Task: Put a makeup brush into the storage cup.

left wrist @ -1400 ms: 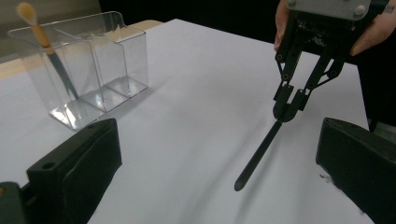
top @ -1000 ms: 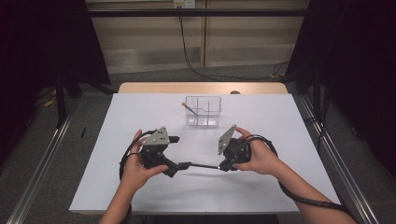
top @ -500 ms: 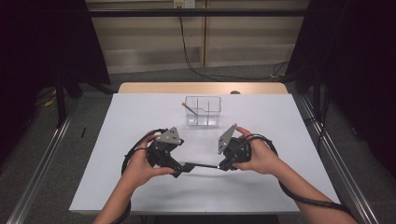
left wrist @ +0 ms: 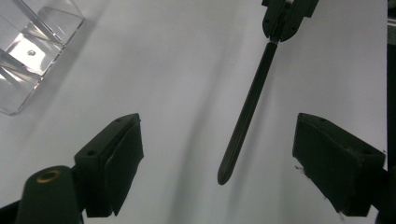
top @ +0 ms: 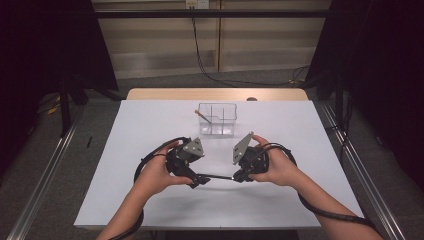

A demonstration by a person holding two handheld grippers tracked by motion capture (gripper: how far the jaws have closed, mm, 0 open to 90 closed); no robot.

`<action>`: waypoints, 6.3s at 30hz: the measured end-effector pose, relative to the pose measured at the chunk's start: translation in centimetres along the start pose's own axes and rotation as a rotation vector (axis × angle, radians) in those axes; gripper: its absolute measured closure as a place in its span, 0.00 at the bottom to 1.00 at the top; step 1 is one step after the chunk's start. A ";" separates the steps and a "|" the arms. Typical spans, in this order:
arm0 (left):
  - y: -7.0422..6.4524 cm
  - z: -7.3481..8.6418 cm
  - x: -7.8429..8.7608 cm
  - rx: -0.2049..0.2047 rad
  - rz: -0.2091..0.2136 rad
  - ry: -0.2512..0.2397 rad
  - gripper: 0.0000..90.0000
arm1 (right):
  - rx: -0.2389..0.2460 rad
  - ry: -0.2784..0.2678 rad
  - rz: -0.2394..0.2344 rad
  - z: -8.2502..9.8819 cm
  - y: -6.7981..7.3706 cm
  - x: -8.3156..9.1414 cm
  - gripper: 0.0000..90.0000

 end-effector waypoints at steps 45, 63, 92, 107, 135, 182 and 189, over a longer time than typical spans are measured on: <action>-1.1 0.1 -1.7 -0.012 0.134 0.118 0.93 | -0.088 -0.204 -0.009 -1.1 -0.9 1.2 0.59; -0.8 0.4 -1.3 0.012 0.130 0.079 0.93 | -0.266 -0.408 0.015 0.1 -1.8 1.8 0.17; -0.2 1.5 -0.6 0.057 0.127 -0.133 0.93 | -0.370 -0.587 0.026 1.0 -1.8 2.1 0.15; 0.2 1.6 -0.1 0.102 0.128 -0.327 0.93 | -0.410 -0.671 0.035 1.1 -1.9 2.6 0.15; 0.3 0.8 -0.7 0.115 0.128 -0.445 0.93 | -0.460 -0.690 0.017 0.7 -1.9 2.3 0.71; 0.3 -0.9 -2.6 0.123 0.160 -0.510 0.93 | -0.554 -0.715 -0.045 0.4 -1.8 1.3 0.91; 0.2 -0.7 -2.8 0.122 0.177 -0.518 0.86 | -0.533 -0.713 -0.070 0.3 -1.7 1.4 0.94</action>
Point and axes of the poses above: each handheld gripper's, and its own axes: x roughly backward along the jaws, z roughly out of its underside, y roughly to its left, the point moved 2 cm from there along -x, roughly forward along the jaws, and after that the axes turned 13 degrees about z, right-handed, at the moved point
